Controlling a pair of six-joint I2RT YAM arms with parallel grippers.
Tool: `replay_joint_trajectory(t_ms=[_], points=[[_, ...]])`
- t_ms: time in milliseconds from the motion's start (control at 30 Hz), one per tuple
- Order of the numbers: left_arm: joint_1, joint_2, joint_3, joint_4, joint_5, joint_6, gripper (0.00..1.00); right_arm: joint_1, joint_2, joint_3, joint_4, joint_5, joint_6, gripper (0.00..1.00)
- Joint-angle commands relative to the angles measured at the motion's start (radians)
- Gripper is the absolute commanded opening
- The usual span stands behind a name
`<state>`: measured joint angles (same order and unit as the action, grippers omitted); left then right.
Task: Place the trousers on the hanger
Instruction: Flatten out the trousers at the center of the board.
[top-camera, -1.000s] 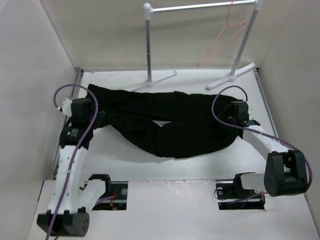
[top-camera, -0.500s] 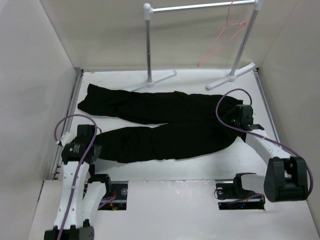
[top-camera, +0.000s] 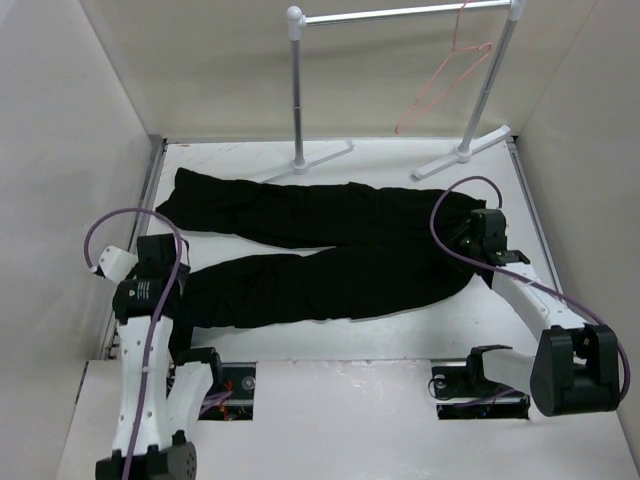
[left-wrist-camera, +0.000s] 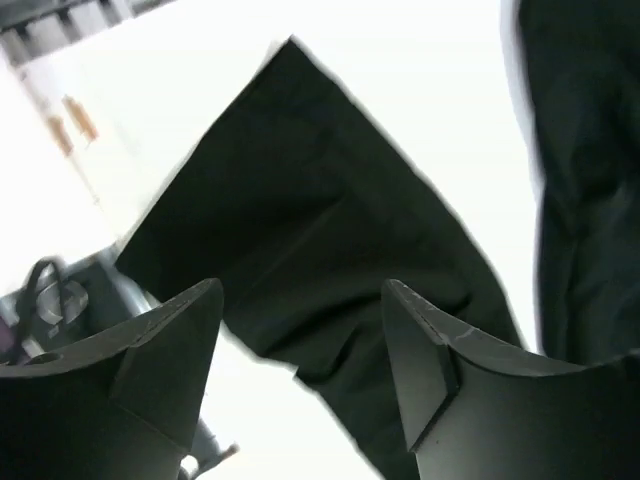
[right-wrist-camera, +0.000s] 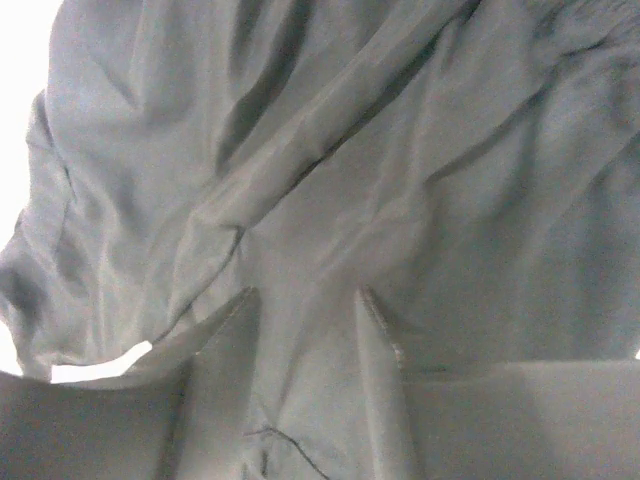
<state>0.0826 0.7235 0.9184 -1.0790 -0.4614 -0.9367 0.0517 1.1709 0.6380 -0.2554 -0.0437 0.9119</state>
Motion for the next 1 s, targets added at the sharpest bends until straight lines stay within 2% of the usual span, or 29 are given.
replay_joint_trajectory(t_ms=[0,33,67,133,200,367,400,500,533,633,867,967], points=[[0.076,0.111,-0.061,0.201,0.001,0.022,0.63,0.042,-0.037,0.038,0.002,-0.021,-0.021,0.30],[0.104,0.150,-0.093,0.268,0.039,0.016,0.62,0.062,-0.043,0.042,-0.004,-0.030,-0.033,0.19],[0.134,0.189,-0.120,0.331,0.074,0.006,0.61,0.081,-0.053,0.045,-0.013,-0.035,-0.042,0.13],[0.200,0.270,-0.160,0.413,0.113,-0.016,0.59,0.118,-0.080,0.043,-0.033,-0.033,-0.059,0.11],[0.240,0.333,-0.182,0.461,0.124,-0.025,0.58,0.136,-0.114,0.034,-0.047,-0.028,-0.065,0.14],[0.274,0.516,-0.202,0.603,0.119,-0.022,0.55,0.141,-0.169,0.014,-0.057,-0.047,-0.080,0.31],[0.274,0.549,-0.204,0.629,0.118,-0.022,0.51,0.142,-0.178,0.014,-0.064,-0.053,-0.085,0.34],[0.277,0.641,-0.207,0.700,0.136,-0.014,0.18,0.144,-0.218,0.008,-0.093,-0.047,-0.084,0.47],[0.283,0.674,-0.204,0.717,0.138,-0.007,0.11,0.141,-0.237,0.005,-0.103,-0.041,-0.084,0.50],[0.299,0.766,-0.150,0.755,0.138,0.027,0.01,0.121,-0.289,-0.003,-0.136,-0.038,-0.085,0.56],[0.277,0.915,0.156,0.766,0.079,0.107,0.00,0.040,-0.376,-0.003,-0.203,-0.022,-0.088,0.62],[0.268,0.949,0.252,0.737,0.079,0.116,0.12,0.030,-0.389,0.009,-0.222,-0.021,-0.087,0.65]])
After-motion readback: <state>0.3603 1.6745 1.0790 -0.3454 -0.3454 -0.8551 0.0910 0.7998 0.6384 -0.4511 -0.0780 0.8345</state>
